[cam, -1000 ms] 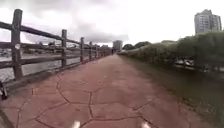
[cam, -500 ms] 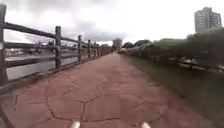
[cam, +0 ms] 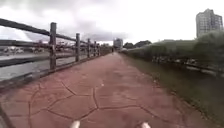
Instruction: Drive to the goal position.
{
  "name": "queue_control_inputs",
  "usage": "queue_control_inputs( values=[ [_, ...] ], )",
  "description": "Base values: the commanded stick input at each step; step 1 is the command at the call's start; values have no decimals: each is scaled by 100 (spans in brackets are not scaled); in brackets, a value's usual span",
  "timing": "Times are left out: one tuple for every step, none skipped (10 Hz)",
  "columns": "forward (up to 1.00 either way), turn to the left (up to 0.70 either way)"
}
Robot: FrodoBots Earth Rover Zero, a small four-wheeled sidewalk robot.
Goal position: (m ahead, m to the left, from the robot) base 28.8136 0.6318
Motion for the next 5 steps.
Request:
queue_control_inputs(
  values=[
    [70,0],
    [70,0],
    [70,0],
    [70,0],
    [70,0]
  ],
)
